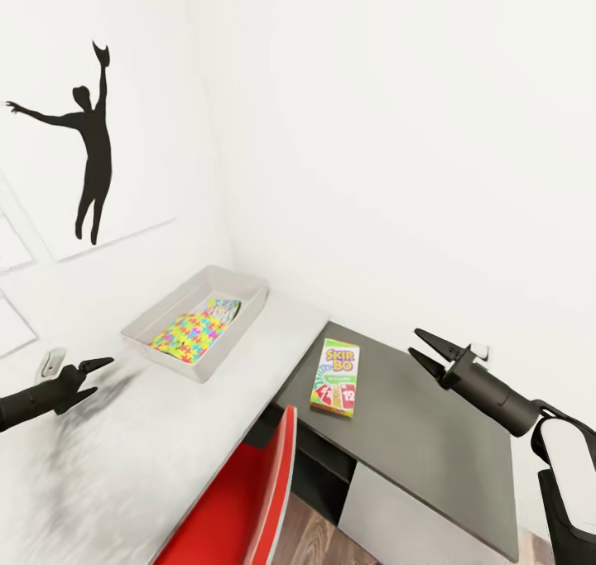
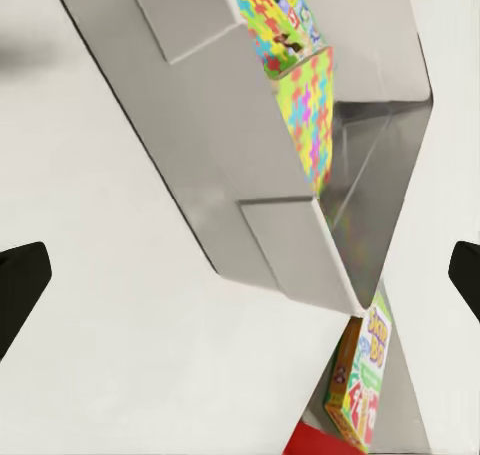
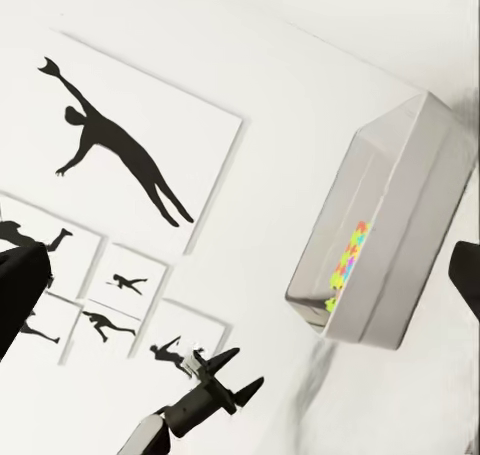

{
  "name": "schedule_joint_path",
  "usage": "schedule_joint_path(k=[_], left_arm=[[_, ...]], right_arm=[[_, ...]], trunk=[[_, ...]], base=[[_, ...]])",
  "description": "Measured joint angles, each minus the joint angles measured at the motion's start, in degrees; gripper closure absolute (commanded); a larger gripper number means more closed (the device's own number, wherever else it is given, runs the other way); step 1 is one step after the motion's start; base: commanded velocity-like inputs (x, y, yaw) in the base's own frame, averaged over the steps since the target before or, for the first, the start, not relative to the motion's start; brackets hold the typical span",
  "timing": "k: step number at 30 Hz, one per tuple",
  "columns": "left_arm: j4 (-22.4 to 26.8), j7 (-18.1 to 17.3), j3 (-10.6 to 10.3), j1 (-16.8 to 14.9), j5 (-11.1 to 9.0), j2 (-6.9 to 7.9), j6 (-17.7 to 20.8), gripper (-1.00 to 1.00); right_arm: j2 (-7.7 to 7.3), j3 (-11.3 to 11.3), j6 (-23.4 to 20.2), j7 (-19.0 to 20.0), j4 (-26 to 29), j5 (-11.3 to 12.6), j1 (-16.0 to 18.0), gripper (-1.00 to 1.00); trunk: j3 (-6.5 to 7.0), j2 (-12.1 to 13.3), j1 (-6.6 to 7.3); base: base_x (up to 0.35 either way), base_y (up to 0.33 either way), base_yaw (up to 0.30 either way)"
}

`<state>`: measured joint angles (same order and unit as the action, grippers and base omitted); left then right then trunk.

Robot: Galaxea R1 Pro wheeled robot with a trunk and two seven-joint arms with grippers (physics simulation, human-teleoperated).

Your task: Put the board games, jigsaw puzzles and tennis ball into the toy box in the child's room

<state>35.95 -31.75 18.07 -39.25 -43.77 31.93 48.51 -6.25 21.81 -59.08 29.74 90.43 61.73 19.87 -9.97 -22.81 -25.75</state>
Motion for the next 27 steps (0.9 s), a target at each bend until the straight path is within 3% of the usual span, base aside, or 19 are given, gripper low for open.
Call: schedule_joint_path(k=[5,11,15,17,19,21,23,27], left_arm=[[0.01,-2.02,-0.07,0.02,-0.07,1.21,0.8,-1.0],[0.01,-10.75,-0.21,0.67,-0.01,4.27,4.23,-1.0],[0.06,-16.24,-0.51,1.36,-0.08,7.09,6.47,-1.0],[0.08,-19.67,-0.58,2.1,-0.05,8.98,7.7,-1.0],[0.09,-24.55,-0.61,3.55,-0.05,11.84,8.54,-1.0],[0.1,-28.08,-0.63,4.7,0.0,13.79,8.8,-1.0],[0.11,-31.23,-0.69,5.64,0.08,15.18,8.92,-1.0],[0.26,-34.67,-1.22,6.46,0.18,16.34,8.98,-1.0]], right_arm=[[0.04,-0.22,-0.07,-1.66,0.02,-0.02,0.0,-1.0],[0.08,-0.74,-0.08,-4.6,0.09,0.08,0.02,-1.0],[0.02,-3.09,-0.06,-8.32,0.14,-0.03,0.07,-1.0],[-0.04,-4.81,-0.03,-11.84,0.14,-0.19,0.04,-1.0],[0.08,-6.77,-0.04,-18.67,0.12,-0.31,0.02,-1.0],[0.15,-7.89,-0.05,-24.15,0.11,-0.29,0.02,-1.0],[0.21,-8.87,-0.1,-28.63,0.11,-0.69,0.07,-1.0],[0.27,-11.18,-0.12,-34.05,0.13,-1.15,0.37,-1.0]], trunk=[[0.17,0.0,-0.01],[0.36,0.0,0.0],[0.49,0.0,0.0],[0.56,0.0,0.0],[0.61,-0.01,0.01],[0.64,0.0,0.0],[0.65,0.0,0.0],[0.67,0.01,0.0]], base=[[-0.093,-0.001,-0.256],[-0.054,-0.006,-0.256],[-0.01,-0.001,-0.256],[-0.004,0.0,-0.251],[-0.002,0.0,-0.219],[-0.001,0.0,-0.178],[0.0,0.0,-0.102],[0.0,0.0,-0.04]])
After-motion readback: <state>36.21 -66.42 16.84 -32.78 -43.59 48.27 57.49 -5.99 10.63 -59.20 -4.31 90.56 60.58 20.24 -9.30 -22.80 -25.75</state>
